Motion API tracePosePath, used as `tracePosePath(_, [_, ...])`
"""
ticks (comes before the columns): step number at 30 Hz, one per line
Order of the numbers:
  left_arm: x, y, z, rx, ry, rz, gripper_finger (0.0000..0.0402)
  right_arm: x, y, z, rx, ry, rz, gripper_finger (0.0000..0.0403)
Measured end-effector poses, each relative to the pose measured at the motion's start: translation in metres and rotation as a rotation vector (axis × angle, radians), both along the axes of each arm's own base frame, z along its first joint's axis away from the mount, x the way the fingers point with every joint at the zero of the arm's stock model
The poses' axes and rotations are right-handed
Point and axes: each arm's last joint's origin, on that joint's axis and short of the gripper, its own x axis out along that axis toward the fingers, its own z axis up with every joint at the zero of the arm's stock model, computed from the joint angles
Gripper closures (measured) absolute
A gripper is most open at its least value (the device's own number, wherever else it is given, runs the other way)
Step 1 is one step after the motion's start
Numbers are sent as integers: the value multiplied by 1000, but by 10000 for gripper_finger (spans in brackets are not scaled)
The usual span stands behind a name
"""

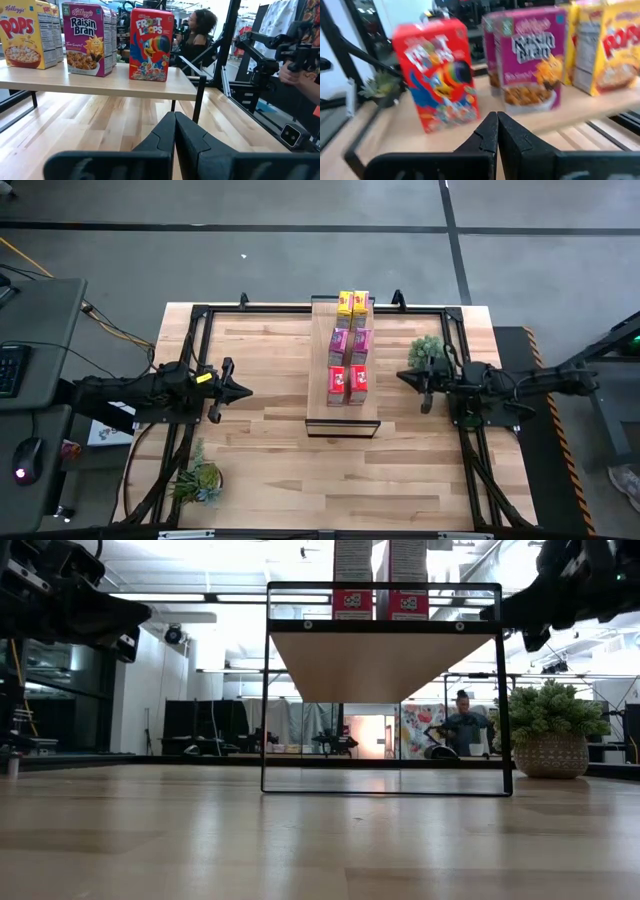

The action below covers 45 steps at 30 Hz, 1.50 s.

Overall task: Stack cereal on shelf
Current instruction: Return to Home Position

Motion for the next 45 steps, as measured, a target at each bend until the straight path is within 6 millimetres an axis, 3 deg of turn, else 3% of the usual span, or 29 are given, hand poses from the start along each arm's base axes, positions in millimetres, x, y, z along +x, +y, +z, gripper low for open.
tracePosePath(5, [0, 0, 0, 0, 0, 0, 402, -3, -4, -7, 24, 67, -35, 403])
tracePosePath(11, [0, 0, 0, 0, 0, 0, 401, -9, -4, -6, 15, 28, -36, 403])
tracePosePath(19, [0, 0, 0, 0, -1, 0, 401, -18, -5, -39, -12, -38, -25, 403])
tracePosePath(26, [0, 0, 0, 1, -1, 0, 401, -22, -6, -37, -92, -88, -22, 403])
tracePosePath(33, [0, 0, 0, 0, -1, 0, 401, -20, -3, -40, -143, -58, 104, 403])
tracePosePath(45, [0, 0, 0, 0, 0, 0, 402, -16, -3, -45, -92, 3, 103, 403])
